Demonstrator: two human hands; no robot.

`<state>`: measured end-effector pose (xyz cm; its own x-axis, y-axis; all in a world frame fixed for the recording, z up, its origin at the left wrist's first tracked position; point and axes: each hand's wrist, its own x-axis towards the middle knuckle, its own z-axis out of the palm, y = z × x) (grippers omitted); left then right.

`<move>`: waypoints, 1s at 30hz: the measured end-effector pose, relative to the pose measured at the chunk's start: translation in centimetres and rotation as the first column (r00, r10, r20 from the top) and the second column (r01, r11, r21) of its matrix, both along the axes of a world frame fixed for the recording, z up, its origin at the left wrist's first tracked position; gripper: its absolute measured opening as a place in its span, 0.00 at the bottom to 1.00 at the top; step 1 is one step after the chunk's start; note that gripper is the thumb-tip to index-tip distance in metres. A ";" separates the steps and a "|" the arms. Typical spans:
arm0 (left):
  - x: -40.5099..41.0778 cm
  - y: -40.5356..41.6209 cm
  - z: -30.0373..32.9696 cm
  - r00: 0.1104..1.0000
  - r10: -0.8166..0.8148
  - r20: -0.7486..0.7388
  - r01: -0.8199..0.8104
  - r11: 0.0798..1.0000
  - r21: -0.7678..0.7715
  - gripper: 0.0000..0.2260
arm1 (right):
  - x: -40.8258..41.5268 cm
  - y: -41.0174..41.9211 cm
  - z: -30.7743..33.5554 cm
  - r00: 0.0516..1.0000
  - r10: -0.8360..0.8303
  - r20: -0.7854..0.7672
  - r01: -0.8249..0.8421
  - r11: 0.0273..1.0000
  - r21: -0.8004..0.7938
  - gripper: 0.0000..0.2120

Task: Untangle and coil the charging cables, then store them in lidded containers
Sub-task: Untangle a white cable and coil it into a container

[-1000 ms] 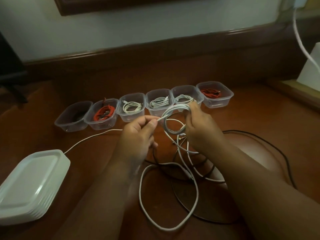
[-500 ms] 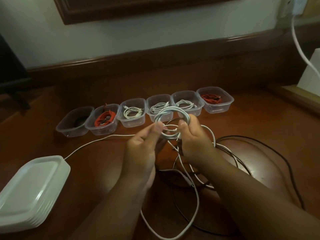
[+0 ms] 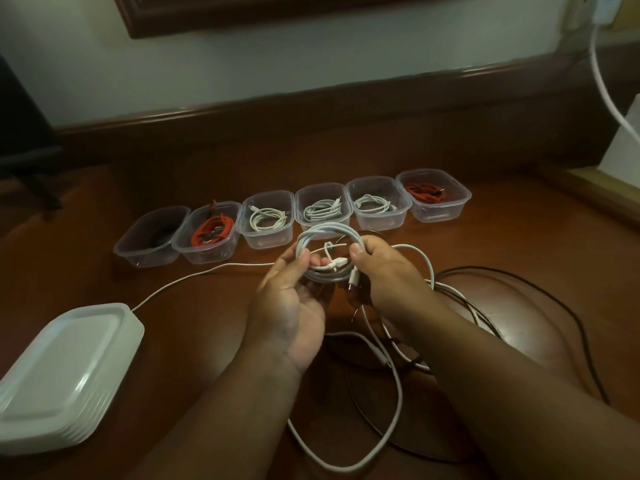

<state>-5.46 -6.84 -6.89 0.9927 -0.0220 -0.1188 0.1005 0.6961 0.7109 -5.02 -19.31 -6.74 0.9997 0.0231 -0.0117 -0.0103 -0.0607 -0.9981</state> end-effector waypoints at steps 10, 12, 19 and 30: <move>-0.2 0.1 0.1 0.980 0.131 0.148 -0.177 0.915 0.362 0.10 | 0.1 0.0 0.2 0.998 0.021 -0.061 -0.020 0.999 0.028 0.09; -0.5 0.4 0.1 0.919 0.114 0.378 -0.356 0.650 0.671 0.12 | 0.0 -0.1 0.6 0.998 0.028 -0.056 -0.024 0.996 0.082 0.09; 0.2 3.5 1.1 0.853 0.068 0.517 -0.511 0.303 0.804 0.17 | -0.2 0.1 2.0 0.990 0.096 -0.102 -0.094 0.995 0.022 0.10; 0.4 13.9 5.6 0.880 -0.041 0.473 -0.471 0.054 0.881 0.06 | 0.5 6.6 6.6 0.928 0.371 -0.020 -0.358 0.879 -0.315 0.17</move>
<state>-5.02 7.02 -1.31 0.8914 0.0762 0.4468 -0.2834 -0.6756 0.6806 -4.53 -12.74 -0.18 0.9211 0.3875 -0.0385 0.1109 -0.3559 -0.9279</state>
